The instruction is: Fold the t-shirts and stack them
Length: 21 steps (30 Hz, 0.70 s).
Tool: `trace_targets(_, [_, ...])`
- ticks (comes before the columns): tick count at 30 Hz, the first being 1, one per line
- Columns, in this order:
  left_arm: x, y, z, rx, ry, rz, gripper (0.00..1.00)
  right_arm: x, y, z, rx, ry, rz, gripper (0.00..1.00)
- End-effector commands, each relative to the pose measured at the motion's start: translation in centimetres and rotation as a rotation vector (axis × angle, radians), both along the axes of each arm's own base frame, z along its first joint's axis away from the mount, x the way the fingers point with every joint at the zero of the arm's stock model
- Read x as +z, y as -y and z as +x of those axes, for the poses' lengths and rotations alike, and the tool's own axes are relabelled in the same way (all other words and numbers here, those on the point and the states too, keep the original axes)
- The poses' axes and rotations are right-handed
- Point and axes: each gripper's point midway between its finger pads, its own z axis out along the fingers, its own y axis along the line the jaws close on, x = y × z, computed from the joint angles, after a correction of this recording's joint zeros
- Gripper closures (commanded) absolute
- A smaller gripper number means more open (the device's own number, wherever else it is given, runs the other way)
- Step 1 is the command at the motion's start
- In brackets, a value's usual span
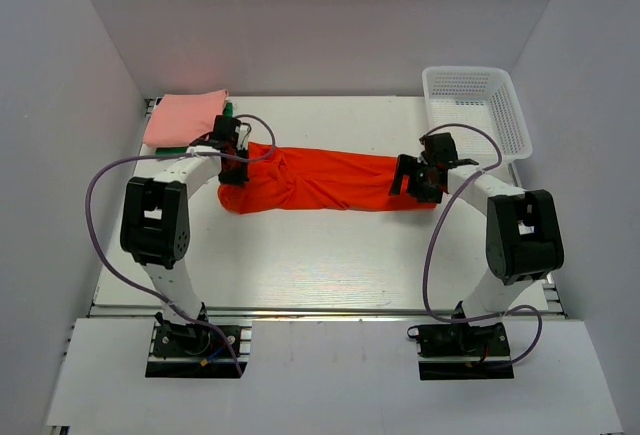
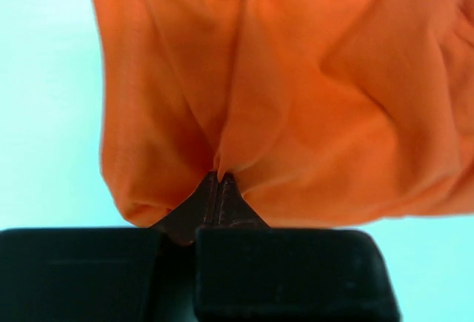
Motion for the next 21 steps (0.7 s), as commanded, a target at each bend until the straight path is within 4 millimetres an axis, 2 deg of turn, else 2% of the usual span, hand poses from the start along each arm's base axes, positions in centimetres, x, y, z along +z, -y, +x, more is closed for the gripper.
trace_targets(1, [1.9, -1.4, 2.3, 0.050, 0.052, 0.045, 1.00, -1.0, 1.2, 0.2, -0.044, -0.012, -0.049, 0.10])
trace_targets(4, [0.9, -1.5, 2.7, 0.055, 0.027, 0.061, 1.00, -2.0, 1.8, 0.2, -0.070, -0.038, -0.077, 0.10])
trace_targets(9, [-1.1, -4.0, 2.3, 0.089, -0.048, 0.120, 1.00, -3.3, 2.7, 0.5, -0.108, -0.086, -0.132, 0.10])
trace_targets(10, [-0.8, -4.1, 2.5, 0.094, -0.038, 0.127, 1.00, -4.0, 2.8, 0.3, -0.111, -0.104, -0.140, 0.10])
trace_targets(11, [-2.0, -4.7, 2.3, 0.115, -0.075, 0.128, 1.00, -4.0, 3.3, 0.7, -0.131, -0.101, -0.164, 0.10])
trace_targets(14, [-2.3, -5.7, 2.3, 0.144, -0.128, 0.130, 0.96, -4.7, 4.2, -0.1, -0.169, -0.142, -0.205, 0.10])
trace_targets(15, [-2.8, -6.2, 2.5, 0.157, -0.141, 0.140, 0.94, -4.8, 4.4, -0.3, -0.173, -0.152, -0.215, 0.10])
trace_targets(16, [-3.3, -6.2, 1.9, 0.163, -0.173, 0.142, 0.91, -4.8, 4.5, -0.5, -0.175, -0.148, -0.224, 0.10])
trace_targets(17, [-3.3, -6.6, 2.2, 0.174, -0.171, 0.140, 0.84, -4.8, 4.6, -0.7, -0.175, -0.152, -0.221, 0.10])
trace_targets(18, [-3.4, -7.0, 2.0, 0.194, -0.180, 0.136, 0.72, -5.0, 4.5, -1.3, -0.168, -0.160, -0.220, 0.10])
trace_targets(20, [-4.4, -7.4, 1.5, 0.211, -0.215, 0.136, 0.62, -4.9, 4.3, -1.5, -0.154, -0.158, -0.209, 0.10])
trace_targets(21, [-4.2, -7.3, 1.8, 0.222, -0.205, 0.130, 0.57, -4.9, 4.1, -1.6, -0.147, -0.157, -0.197, 0.10])
